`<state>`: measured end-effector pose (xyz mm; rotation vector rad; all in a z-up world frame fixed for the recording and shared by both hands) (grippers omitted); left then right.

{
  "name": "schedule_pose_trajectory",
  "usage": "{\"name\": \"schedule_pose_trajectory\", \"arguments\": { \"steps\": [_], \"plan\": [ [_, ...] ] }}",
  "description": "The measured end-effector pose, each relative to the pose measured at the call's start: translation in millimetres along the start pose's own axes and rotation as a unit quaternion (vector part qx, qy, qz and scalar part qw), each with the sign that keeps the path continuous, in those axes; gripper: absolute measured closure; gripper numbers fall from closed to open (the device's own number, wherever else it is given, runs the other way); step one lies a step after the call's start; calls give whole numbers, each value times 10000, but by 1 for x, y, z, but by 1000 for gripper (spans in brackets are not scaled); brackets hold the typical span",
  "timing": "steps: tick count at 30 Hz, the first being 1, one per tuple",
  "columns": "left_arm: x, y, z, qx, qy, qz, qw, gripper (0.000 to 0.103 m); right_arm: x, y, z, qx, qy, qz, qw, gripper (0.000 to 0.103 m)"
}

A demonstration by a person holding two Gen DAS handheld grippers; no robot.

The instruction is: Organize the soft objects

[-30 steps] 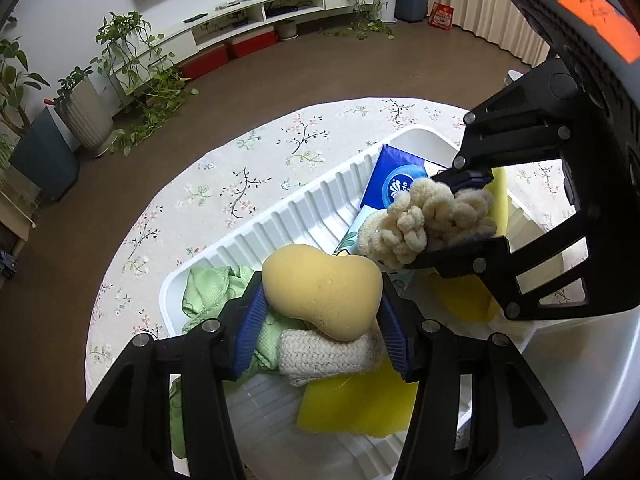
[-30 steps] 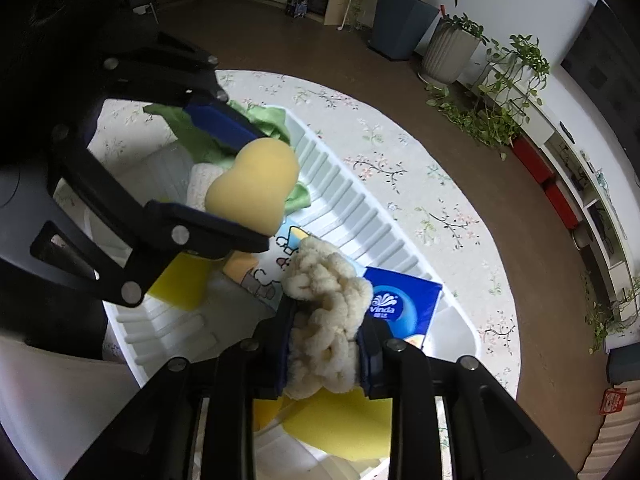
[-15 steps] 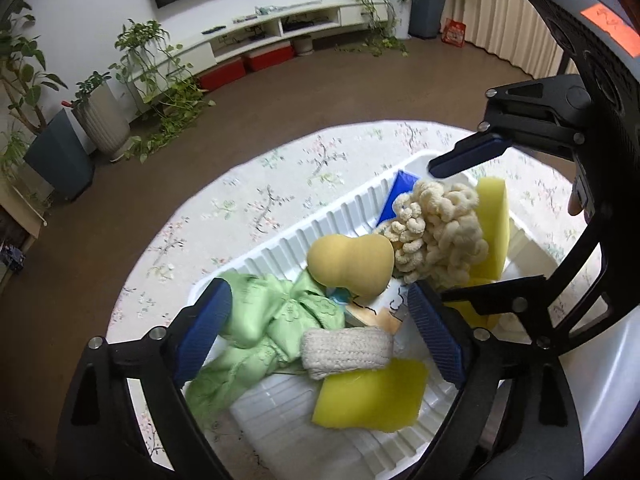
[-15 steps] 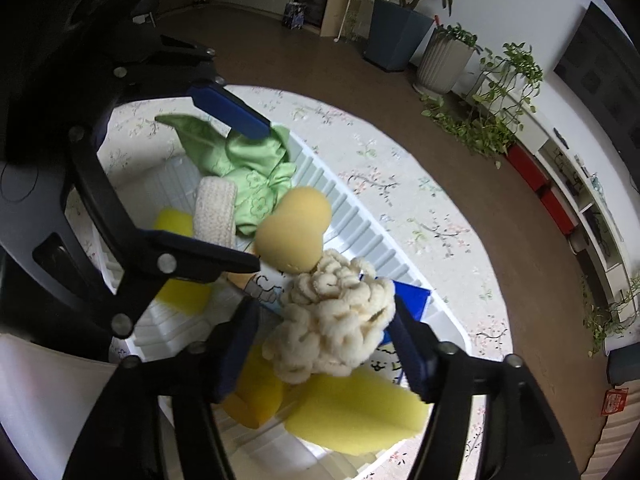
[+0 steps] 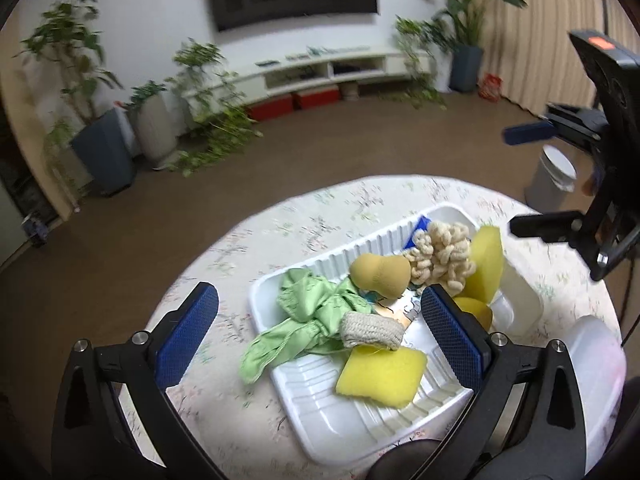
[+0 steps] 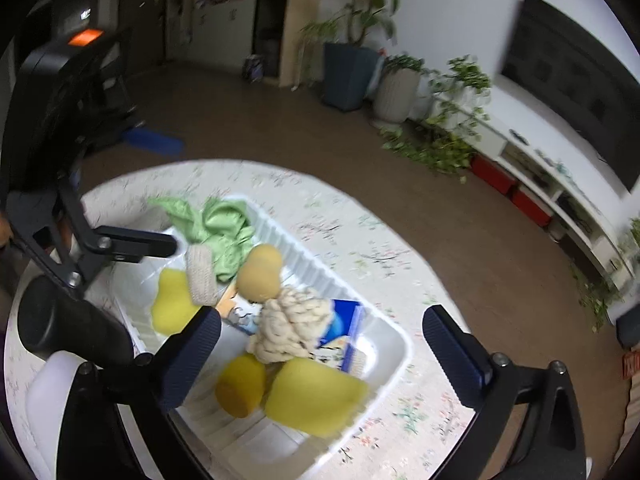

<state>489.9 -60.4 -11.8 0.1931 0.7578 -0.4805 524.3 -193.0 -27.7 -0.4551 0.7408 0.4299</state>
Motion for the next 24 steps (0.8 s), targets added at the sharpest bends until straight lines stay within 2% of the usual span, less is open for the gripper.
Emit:
{"name": "schedule_pose_trajectory", "arguments": {
  "steps": [6, 10, 12, 15, 21, 24],
  "plan": [
    [-61, 6, -12, -524, -718, 361, 9954, 0, -51, -33, -7, 720, -396, -497, 9954, 0],
    [-95, -6, -37, -715, -973, 521, 9913, 0, -91, -43, -27, 1197, -611, -721, 9883, 0],
    [-109, -12, -51, -775, -1039, 714, 9890, 0, -109, -40, -42, 1344, -679, -873, 9847, 0],
    [-127, -26, -75, -862, -1129, 817, 9865, 0, -133, -24, -67, 1508, -753, -1047, 9801, 0],
    [-149, -47, -122, -1290, -1091, 789, 9825, 0, -161, 26, -118, 1815, -729, -1106, 9744, 0],
    [-156, -55, -144, -1405, -1002, 926, 9806, 0, -170, 53, -140, 1973, -671, -1098, 9719, 0]
  ]
}}
Point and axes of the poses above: each gripper's, at about its wrist camera, not at the fingertips, and x roughly the way its jaws point, y to its left, z to its top, the point moved 10 cm from there along x, roughly the way its jaws point, and after that the axes turned 8 degrees about -z, right-handed, at the moved point
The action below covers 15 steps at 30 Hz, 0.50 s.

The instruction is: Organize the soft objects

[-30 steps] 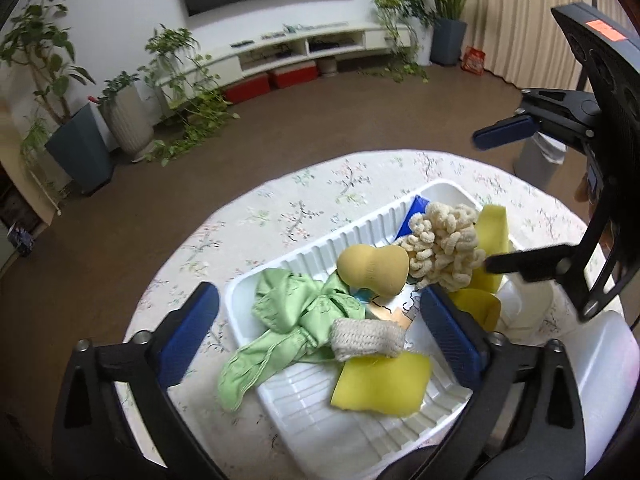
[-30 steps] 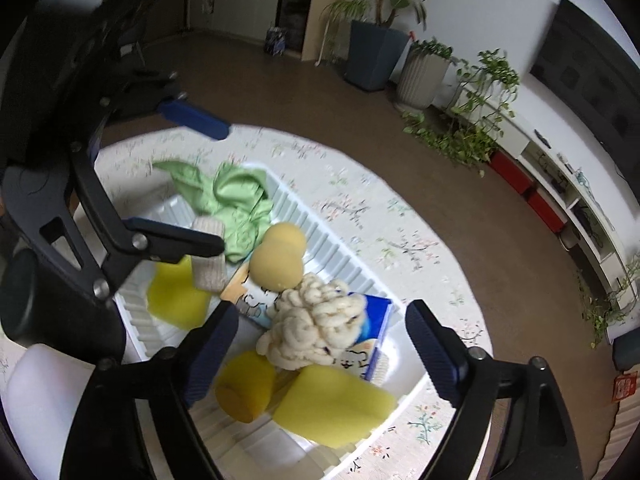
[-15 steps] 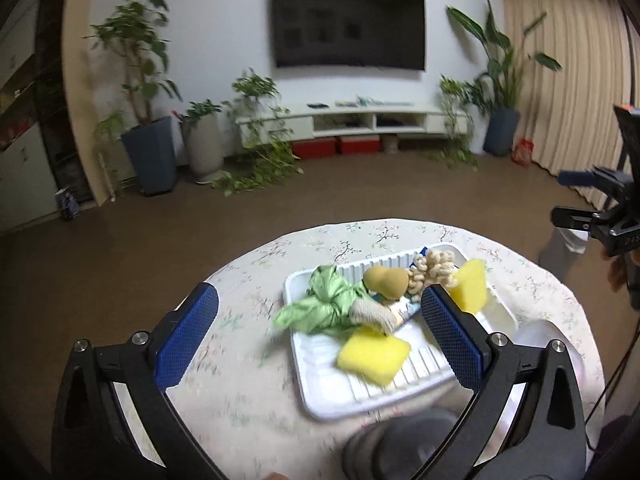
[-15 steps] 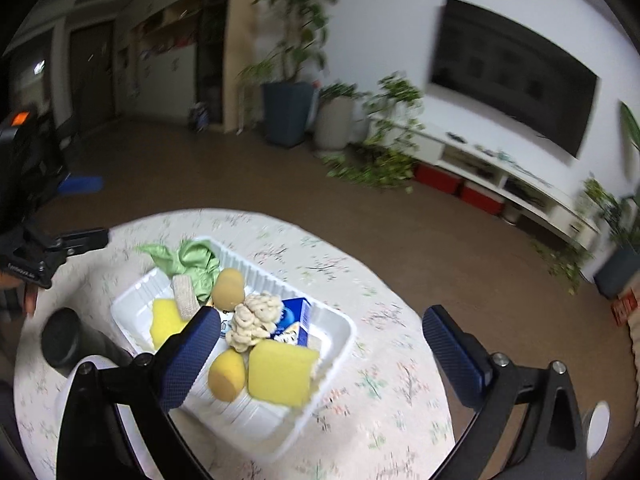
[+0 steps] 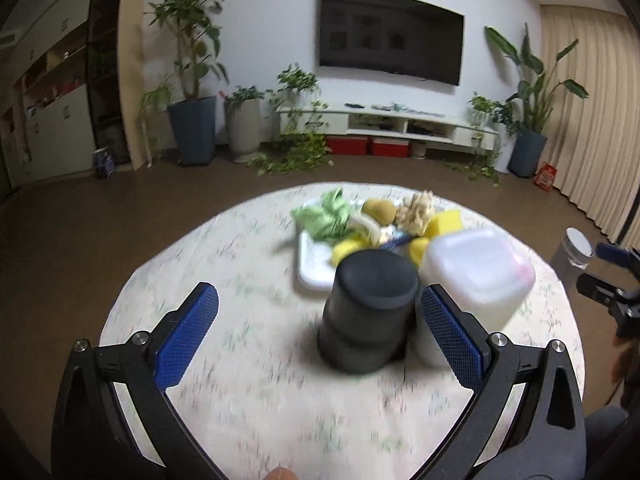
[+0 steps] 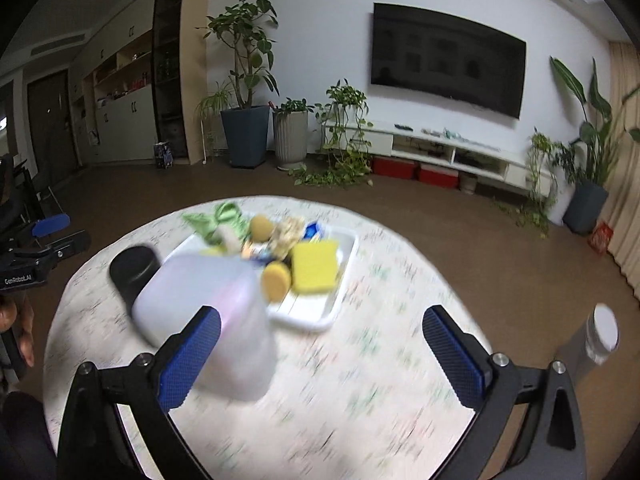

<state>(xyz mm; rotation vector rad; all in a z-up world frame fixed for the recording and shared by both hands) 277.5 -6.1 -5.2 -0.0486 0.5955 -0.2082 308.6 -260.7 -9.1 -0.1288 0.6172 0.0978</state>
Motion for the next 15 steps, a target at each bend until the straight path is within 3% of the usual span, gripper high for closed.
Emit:
{"name": "schedule_pose_trajectory", "arguments": {
  "steps": [5, 15],
  "plan": [
    [-22, -1, -37, -190, 145, 101, 9997, 0, -27, 15, -40, 318, 55, -56, 9995, 0],
    [-39, 2, -106, -286, 652, 685, 9951, 0, -51, 34, -92, 859, 335, -184, 9956, 0]
  ]
}}
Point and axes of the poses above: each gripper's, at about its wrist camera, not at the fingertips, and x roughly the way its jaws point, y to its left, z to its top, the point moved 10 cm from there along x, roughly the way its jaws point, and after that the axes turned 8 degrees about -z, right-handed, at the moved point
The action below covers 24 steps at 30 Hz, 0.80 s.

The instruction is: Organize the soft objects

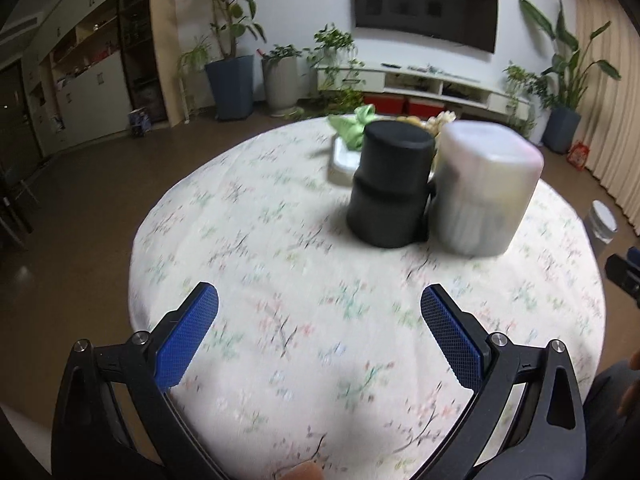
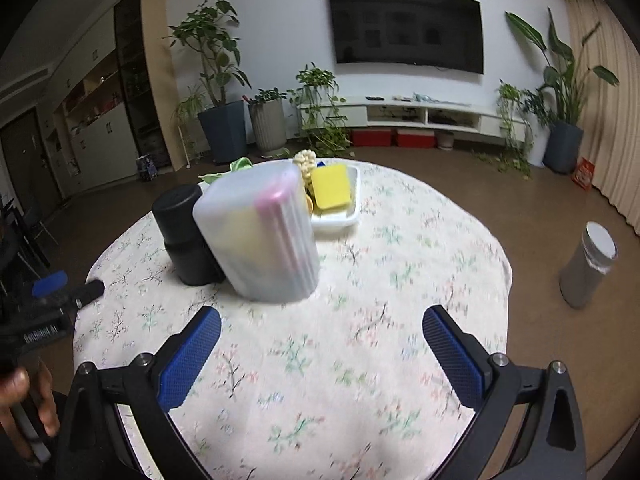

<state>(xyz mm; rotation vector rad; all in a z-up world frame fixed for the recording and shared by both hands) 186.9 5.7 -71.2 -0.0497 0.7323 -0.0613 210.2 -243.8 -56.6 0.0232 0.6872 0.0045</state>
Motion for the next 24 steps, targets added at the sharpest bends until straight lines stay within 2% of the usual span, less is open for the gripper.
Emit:
{"name": "schedule_pose_trajectory", "arguments": {
  "steps": [6, 14, 21, 24],
  "plan": [
    [-5, -6, -16, 38, -19, -8, 10000, 0, -8, 6, -18, 113, 134, -99, 9998, 0],
    [-10, -18, -22, 91, 48, 6, 9999, 0, -18, 15, -23, -52, 101, -223, 9997, 0],
    [-15, -30, -22, 10, -3, -406, 9992, 0, -22, 22, -26, -117, 81, -224, 9996, 0],
    [-15, -33, -23, 57, 7, -428, 9991, 0, -23, 25, -28, -144, 83, -192, 9997, 0]
  ]
}}
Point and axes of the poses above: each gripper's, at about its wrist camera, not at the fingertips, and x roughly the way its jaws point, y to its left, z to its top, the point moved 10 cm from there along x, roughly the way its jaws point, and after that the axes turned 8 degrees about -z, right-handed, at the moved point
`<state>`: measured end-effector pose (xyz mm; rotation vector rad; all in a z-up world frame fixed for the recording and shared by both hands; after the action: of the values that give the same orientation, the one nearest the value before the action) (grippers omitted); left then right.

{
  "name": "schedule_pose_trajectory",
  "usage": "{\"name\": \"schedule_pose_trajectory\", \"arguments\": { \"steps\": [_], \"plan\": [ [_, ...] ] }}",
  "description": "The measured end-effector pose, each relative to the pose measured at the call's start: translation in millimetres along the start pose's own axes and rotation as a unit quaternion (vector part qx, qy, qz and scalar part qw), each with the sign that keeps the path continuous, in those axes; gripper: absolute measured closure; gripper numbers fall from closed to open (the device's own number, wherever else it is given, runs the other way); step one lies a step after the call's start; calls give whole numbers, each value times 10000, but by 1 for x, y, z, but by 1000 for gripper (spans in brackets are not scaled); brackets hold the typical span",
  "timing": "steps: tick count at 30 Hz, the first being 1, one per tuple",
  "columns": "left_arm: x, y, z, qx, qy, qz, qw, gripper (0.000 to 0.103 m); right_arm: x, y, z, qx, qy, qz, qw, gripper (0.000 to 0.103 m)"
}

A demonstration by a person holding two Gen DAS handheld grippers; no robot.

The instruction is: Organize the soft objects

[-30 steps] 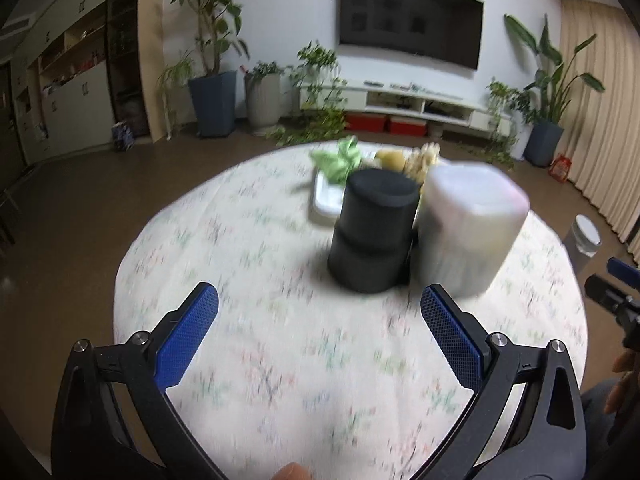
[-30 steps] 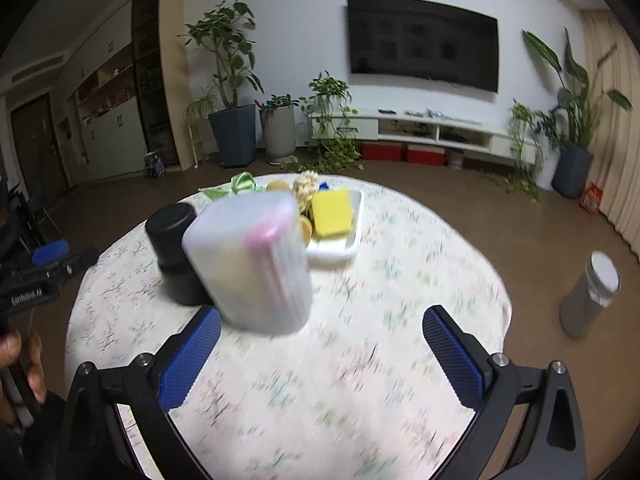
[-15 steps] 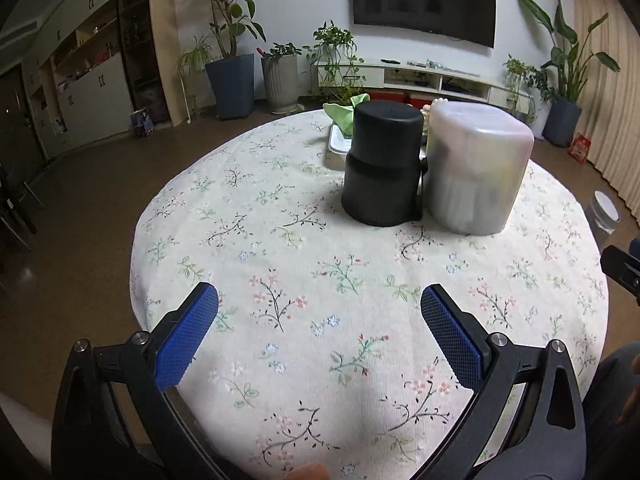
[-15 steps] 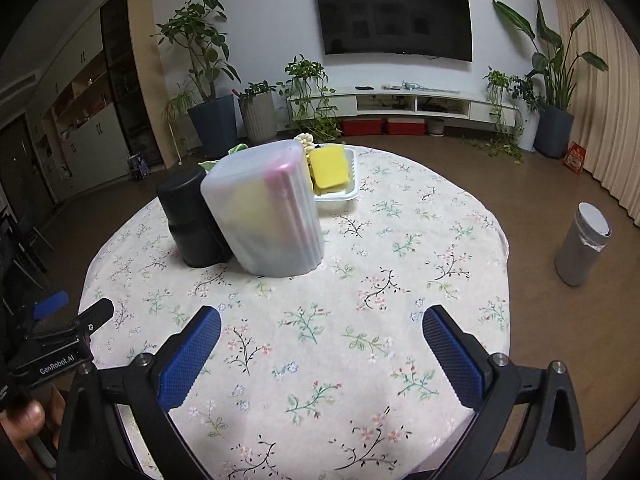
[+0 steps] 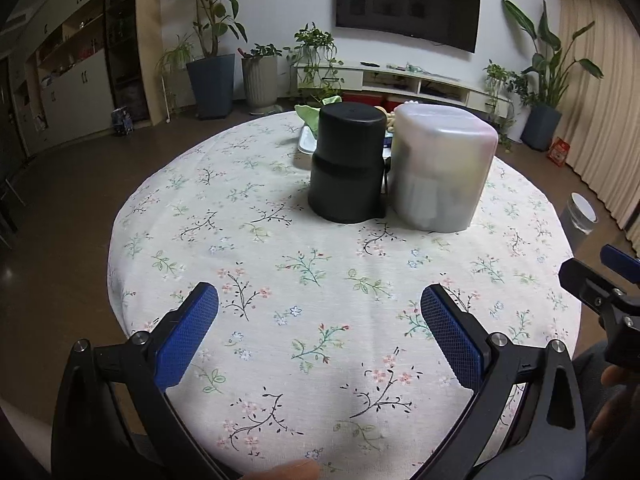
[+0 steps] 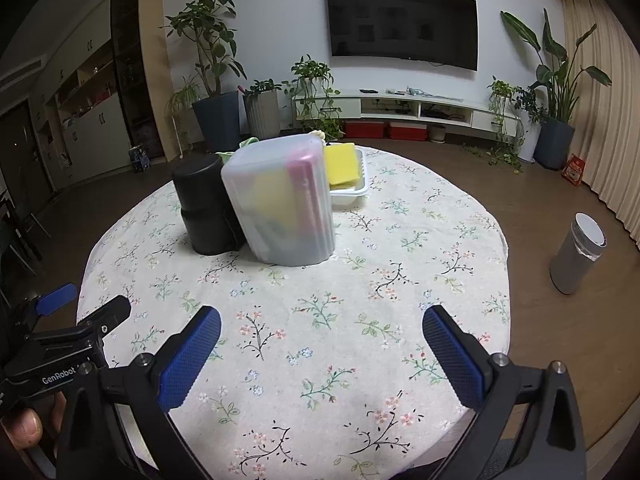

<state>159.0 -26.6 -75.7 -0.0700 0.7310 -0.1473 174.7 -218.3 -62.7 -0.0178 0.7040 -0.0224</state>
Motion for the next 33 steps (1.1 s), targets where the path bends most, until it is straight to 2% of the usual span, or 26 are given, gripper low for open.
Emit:
{"name": "schedule_pose_trajectory", "arguments": {
  "steps": [2, 6, 12, 33],
  "plan": [
    [1, -1, -1, -24, 49, 3, 10000, 0, -1, 2, 0, -21, -13, 2, 10000, 0],
    [4, 0, -3, 21, 145, 250, 9996, 0, -2, 4, 1, -37, -30, 2, 10000, 0],
    [2, -4, -1, -21, 72, 28, 10000, 0, -2, 4, 0, -37, -19, 6, 10000, 0],
    [3, -7, 1, -49, 52, 19, 10000, 0, -1, 9, -2, -92, 13, 12, 10000, 0]
  ]
}}
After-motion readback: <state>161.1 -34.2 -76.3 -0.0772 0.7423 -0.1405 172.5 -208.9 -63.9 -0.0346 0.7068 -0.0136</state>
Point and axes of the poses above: each gripper's, at about its wrist camera, not at the fingertips, and x roughly the way its jaws point, y to its left, z to its top, the point moved 10 cm from there along x, roughly the way its jaws point, and after that the axes turned 8 degrees about -z, right-handed, at the moved point
